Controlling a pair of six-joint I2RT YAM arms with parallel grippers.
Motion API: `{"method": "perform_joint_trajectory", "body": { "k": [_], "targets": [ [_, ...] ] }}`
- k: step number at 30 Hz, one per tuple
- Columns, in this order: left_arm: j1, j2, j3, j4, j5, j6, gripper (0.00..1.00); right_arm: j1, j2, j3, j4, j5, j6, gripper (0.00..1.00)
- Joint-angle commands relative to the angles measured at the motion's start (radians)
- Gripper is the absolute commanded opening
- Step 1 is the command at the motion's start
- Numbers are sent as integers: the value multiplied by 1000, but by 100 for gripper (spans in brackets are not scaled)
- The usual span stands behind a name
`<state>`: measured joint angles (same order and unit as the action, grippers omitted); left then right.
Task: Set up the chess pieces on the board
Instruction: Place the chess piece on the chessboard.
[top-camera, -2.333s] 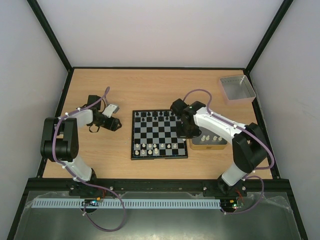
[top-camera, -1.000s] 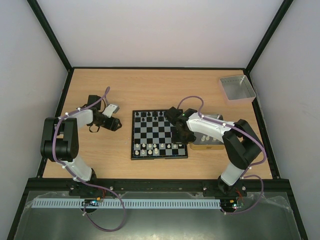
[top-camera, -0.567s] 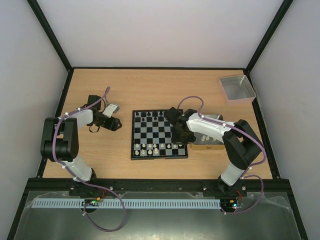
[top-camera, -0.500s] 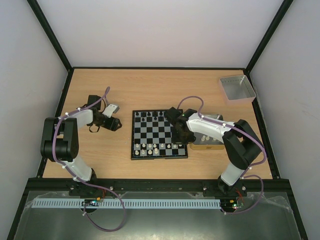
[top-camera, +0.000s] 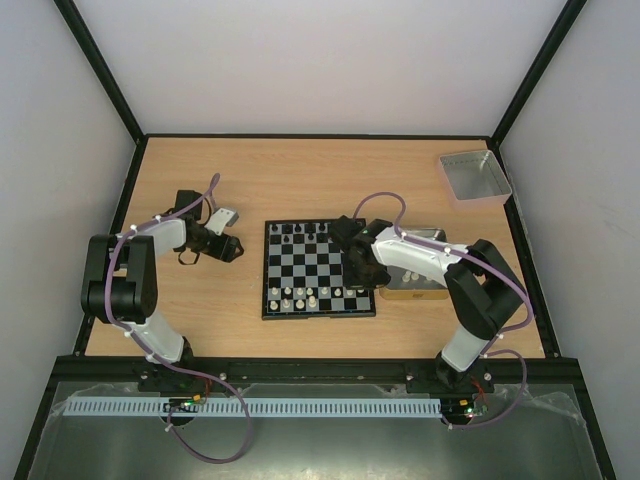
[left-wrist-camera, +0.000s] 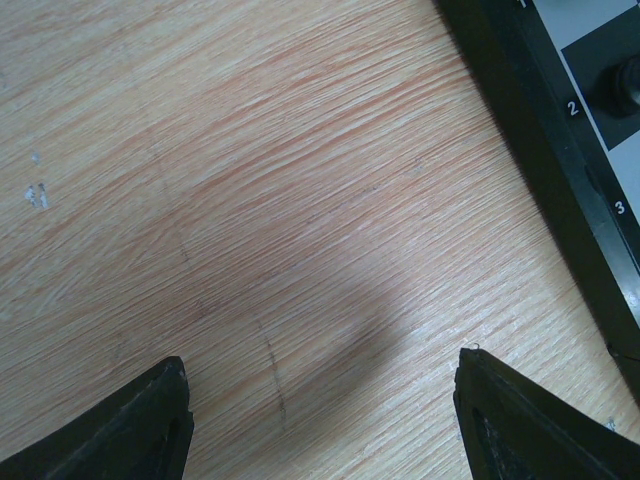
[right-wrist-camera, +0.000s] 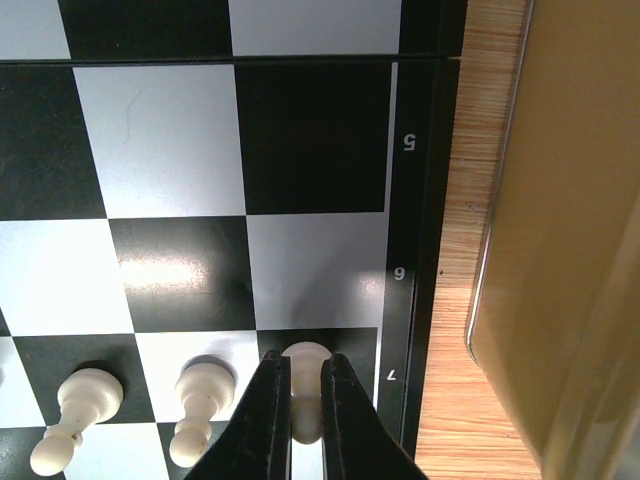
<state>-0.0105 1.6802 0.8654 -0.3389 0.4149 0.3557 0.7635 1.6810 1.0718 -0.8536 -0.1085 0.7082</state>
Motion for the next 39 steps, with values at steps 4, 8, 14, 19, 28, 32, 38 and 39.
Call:
{"method": "perform_joint_trajectory", "body": {
  "k": [4,8,14,19,28,32,38,39],
  "targets": [
    [-9,62,-37,-92,-29,-9,72,14,-8,-21,-22,13,14,4],
    [-9,62,-36,-92,-29,-9,72,15,-11,-23,-18,13,18,9],
    [-9,62,-37,-92,-29,-9,72,17,-20,-22,-7,11,27,15],
    [-9,62,-37,-92,-30,-10,72,20,-33,-10,-18,28,32,16],
    [-9,62,-37,-92,-29,-9,72,20,-34,45,-48,60,25,19],
    [-9,62,-36,-93,-30,-9,72,20,-25,67,-53,66,24,19],
    [-9,62,-37,-93,-29,-9,72,9,-33,90,-78,142,25,19],
    [-9,62,-37,-92,-29,-9,72,-3,-39,85,-81,157,25,19]
  ]
}}
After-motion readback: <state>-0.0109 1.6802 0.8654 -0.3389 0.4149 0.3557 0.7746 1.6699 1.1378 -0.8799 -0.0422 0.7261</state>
